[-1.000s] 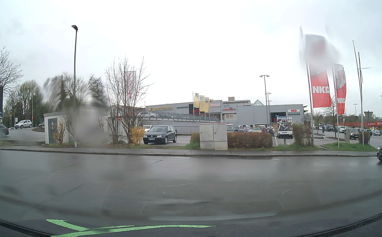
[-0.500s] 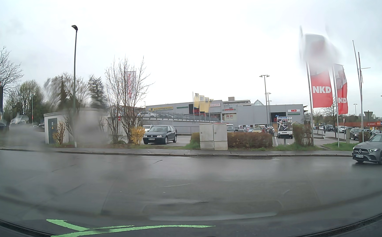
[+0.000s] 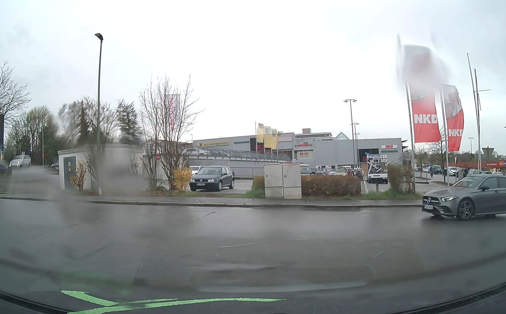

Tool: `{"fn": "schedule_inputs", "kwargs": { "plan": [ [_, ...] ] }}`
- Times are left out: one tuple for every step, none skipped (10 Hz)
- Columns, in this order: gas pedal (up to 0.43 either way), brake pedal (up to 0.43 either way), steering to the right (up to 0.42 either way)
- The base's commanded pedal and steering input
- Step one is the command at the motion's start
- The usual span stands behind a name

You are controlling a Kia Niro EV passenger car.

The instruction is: Follow the waypoints while adhering to traffic rules and regulations

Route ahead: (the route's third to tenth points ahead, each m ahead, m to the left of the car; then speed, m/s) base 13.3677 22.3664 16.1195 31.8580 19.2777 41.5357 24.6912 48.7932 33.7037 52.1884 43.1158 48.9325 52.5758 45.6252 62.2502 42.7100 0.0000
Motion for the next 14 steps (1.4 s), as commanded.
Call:
{"fn": "schedule_inputs", "kwargs": {
  "plan": [
    [0.000, 0.213, -0.011],
    [0.000, 0.213, -0.011],
    [0.000, 0.213, -0.011],
    [0.000, 0.213, -0.011],
    [0.000, 0.213, -0.011],
    [0.000, 0.213, -0.011],
    [0.000, 0.213, -0.011],
    [0.000, 0.213, -0.011],
    [0.000, 0.207, -0.011],
    [0.000, 0.183, -0.011],
    [0.000, 0.073, -0.011],
    [0.000, 0.000, -0.011],
    [0.000, 0.000, -0.011],
    [0.000, 0.000, -0.011]
  ]
}}
